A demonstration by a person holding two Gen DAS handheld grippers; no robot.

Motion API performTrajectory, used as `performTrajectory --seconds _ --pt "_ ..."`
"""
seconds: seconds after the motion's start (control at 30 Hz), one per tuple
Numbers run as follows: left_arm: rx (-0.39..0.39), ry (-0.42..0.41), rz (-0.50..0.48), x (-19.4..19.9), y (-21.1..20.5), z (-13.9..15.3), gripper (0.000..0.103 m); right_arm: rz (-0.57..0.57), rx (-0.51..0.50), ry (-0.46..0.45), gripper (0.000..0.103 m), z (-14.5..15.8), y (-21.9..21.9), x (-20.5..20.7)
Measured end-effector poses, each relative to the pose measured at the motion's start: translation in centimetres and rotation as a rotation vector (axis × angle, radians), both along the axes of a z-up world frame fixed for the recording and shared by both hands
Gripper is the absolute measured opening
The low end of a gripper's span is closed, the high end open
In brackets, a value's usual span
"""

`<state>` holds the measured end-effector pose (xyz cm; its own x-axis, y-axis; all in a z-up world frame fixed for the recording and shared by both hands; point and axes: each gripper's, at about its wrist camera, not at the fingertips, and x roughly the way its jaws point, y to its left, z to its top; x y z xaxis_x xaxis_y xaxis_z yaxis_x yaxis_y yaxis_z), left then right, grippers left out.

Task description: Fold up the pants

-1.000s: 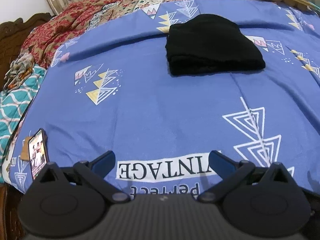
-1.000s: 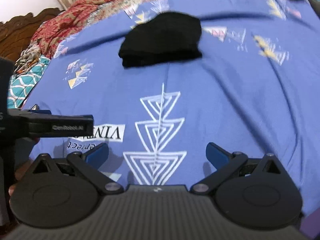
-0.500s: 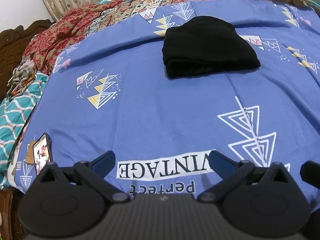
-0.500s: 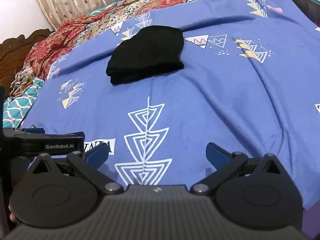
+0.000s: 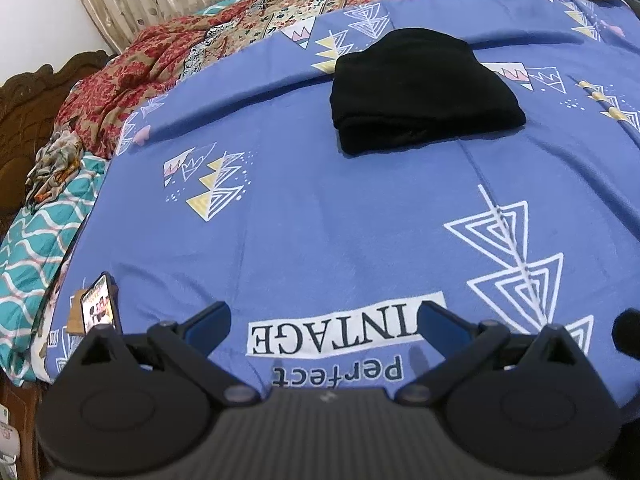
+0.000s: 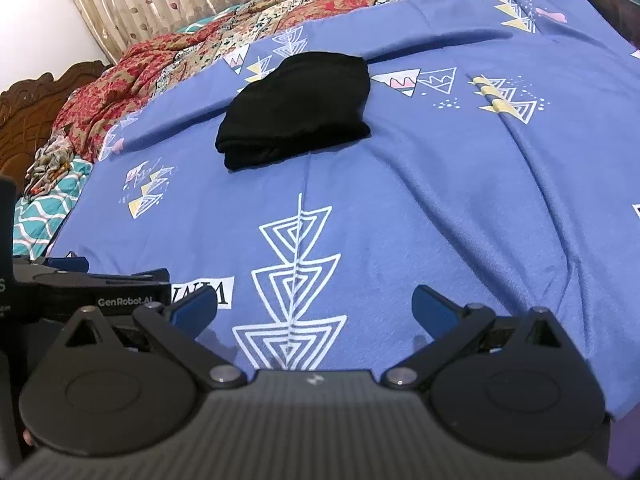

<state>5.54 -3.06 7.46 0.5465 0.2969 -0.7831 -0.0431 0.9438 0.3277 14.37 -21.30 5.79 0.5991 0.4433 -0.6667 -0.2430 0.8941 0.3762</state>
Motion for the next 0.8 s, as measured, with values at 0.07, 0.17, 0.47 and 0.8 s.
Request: performTrajectory --seconds 0.07,0.17,0.47,0.8 --pt "-0.005 0.001 -0.001 -0.1 0.1 0.0 0.103 0.002 -0.007 -0.007 0.103 0.1 0.2 0.0" --pt "-0.012 0.001 -0.002 -0.2 0.4 0.0 0.103 0.007 -0.016 -0.009 0.103 0.2 0.5 0.0" --pt "-0.034 0.008 0.015 -0.2 1.4 -0.2 0.103 0.022 -0.044 -0.004 0.103 0.2 1.5 0.0" --pt "-0.077 0.025 0.024 -0.2 2.1 -0.5 0.103 0.032 -0.062 0.001 0.103 0.2 2.2 0.3"
